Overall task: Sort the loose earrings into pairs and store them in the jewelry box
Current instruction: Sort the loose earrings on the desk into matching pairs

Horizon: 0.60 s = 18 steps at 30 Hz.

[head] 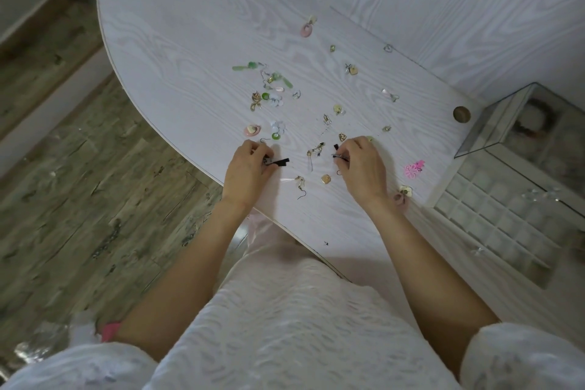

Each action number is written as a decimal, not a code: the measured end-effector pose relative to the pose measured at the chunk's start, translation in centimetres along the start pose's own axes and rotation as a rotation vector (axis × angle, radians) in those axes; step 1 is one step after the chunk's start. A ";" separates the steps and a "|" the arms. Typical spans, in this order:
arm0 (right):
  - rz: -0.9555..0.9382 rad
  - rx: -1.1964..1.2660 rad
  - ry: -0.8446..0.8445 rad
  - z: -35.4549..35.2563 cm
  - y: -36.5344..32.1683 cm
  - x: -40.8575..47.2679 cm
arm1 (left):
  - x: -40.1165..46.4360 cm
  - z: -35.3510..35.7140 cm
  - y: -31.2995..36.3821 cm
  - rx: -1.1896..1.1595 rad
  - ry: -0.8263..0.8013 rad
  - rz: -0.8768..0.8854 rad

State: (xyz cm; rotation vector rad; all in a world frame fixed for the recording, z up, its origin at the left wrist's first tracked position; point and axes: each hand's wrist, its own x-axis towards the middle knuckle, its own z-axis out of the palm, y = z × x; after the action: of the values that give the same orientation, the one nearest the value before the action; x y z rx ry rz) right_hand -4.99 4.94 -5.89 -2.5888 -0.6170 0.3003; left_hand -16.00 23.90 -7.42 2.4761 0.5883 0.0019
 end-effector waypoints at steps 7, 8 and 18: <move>0.087 0.198 0.113 -0.8 -1.1 -0.4 | 0.4 -0.1 -0.2 0.069 -0.025 0.088; 0.091 0.224 0.123 -0.9 -1.3 -0.5 | 0.4 -0.1 -0.1 0.074 -0.013 0.103; 0.075 0.357 0.127 -2.2 -2.4 -3.3 | -0.1 -2.2 -0.1 -0.016 0.075 0.204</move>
State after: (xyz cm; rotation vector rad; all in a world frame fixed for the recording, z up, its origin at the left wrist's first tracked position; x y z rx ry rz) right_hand -8.11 4.48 -2.52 -2.2685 -0.3817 0.2429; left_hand -16.39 25.14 -5.64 2.5186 0.3625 0.1788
